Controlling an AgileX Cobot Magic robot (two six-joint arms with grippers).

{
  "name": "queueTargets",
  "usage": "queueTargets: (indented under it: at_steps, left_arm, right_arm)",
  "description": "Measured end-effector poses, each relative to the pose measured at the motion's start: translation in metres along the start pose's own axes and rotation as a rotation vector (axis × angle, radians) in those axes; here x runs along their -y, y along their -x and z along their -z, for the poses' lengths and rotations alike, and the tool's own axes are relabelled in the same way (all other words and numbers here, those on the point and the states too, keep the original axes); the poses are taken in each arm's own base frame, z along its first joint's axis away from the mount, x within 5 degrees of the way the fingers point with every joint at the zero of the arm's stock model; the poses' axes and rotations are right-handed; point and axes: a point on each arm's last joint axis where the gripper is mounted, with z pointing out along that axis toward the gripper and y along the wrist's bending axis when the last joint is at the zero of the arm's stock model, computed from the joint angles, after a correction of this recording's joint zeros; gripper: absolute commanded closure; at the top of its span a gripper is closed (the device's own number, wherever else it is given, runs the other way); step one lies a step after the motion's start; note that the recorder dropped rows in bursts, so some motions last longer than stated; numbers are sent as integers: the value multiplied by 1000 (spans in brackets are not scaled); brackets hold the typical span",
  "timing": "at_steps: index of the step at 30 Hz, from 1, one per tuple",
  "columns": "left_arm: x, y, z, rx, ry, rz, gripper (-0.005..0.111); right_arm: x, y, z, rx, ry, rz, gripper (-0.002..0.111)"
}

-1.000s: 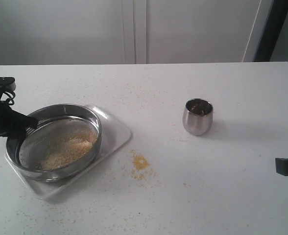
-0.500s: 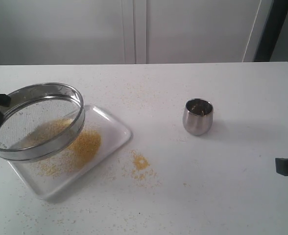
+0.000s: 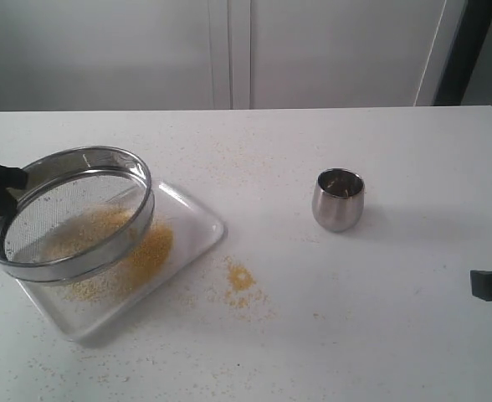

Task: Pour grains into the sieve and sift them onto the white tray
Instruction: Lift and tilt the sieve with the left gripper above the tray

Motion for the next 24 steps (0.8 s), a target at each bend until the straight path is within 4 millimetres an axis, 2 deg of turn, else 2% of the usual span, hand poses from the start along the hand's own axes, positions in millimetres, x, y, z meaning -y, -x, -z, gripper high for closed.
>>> queueTargets:
  at_steps: [2, 7, 9, 13, 15, 17, 21, 24]
  left_arm:
    - [1, 1, -1, 9, 4, -8, 107]
    - [31, -1, -8, -28, -48, -141, 107]
    - [28, -1, -7, -39, -37, -133, 107]
    - [1, 1, -2, 0, 35, -13, 107]
    - [-2, 2, -1, 19, 40, 14, 107]
    - [8, 3, -3, 21, 4, -18, 107]
    - [39, 0, -9, -18, -93, -162, 107]
    - [36, -1, -9, -27, -73, -145, 107]
  right_arm:
    - [0, 0, 0, 0, 0, 0, 108]
    - [0, 0, 0, 0, 0, 0, 108]
    - [0, 0, 0, 0, 0, 0, 108]
    - [0, 0, 0, 0, 0, 0, 108]
    - [0, 0, 0, 0, 0, 0, 108]
    - [0, 0, 0, 0, 0, 0, 108]
    - [0, 0, 0, 0, 0, 0, 108]
    - [0, 0, 0, 0, 0, 0, 108]
